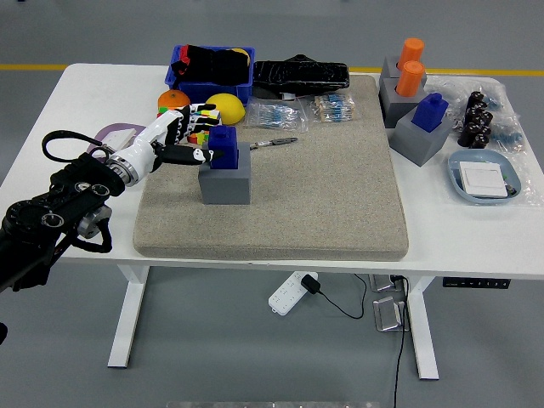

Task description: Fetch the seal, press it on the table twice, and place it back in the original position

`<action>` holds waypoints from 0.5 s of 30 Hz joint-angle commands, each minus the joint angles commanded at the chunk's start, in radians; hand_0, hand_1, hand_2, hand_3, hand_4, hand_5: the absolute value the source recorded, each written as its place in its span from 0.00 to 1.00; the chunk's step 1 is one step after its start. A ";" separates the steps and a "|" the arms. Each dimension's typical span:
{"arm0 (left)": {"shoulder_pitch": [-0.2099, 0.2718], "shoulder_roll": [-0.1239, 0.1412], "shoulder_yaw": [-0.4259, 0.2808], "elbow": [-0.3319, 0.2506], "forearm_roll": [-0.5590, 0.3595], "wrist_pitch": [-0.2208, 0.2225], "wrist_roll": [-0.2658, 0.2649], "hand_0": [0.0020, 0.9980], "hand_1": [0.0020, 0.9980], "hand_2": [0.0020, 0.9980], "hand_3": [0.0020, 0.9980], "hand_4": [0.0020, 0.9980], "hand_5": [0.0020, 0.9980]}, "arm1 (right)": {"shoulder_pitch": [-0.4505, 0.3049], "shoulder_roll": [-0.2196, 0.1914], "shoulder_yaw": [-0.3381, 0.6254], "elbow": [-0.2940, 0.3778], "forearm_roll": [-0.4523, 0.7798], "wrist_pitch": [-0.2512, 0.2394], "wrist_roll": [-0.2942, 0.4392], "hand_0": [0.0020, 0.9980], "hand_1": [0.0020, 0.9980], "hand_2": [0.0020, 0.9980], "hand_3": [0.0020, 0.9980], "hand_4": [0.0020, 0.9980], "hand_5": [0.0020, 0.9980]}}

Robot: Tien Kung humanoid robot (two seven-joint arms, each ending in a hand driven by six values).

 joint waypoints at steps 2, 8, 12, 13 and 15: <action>0.004 -0.004 -0.001 0.001 0.001 0.002 0.001 0.93 0.81 0.79 0.89 0.89 0.00 | 0.000 0.001 -0.001 0.000 0.000 0.000 0.000 0.76 0.67 0.67 0.62 0.77 0.49; 0.012 -0.012 0.000 0.001 -0.004 0.006 0.003 0.93 0.79 0.77 0.89 0.89 0.00 | -0.001 0.001 -0.002 0.000 0.001 0.000 0.000 0.76 0.67 0.67 0.62 0.77 0.49; 0.013 -0.019 0.002 0.003 -0.012 0.013 0.005 0.91 0.77 0.72 0.88 0.87 0.00 | 0.001 0.003 -0.003 0.001 0.002 0.000 0.000 0.76 0.67 0.67 0.62 0.77 0.49; 0.013 -0.021 0.002 0.003 -0.013 0.014 0.006 0.91 0.77 0.72 0.88 0.87 0.00 | 0.001 0.003 -0.004 0.001 0.003 0.000 0.000 0.76 0.67 0.67 0.62 0.77 0.49; 0.012 -0.026 0.004 0.007 -0.017 0.020 0.006 0.91 0.77 0.72 0.88 0.87 0.00 | 0.002 0.004 -0.004 0.002 0.003 0.000 0.000 0.76 0.67 0.67 0.62 0.77 0.49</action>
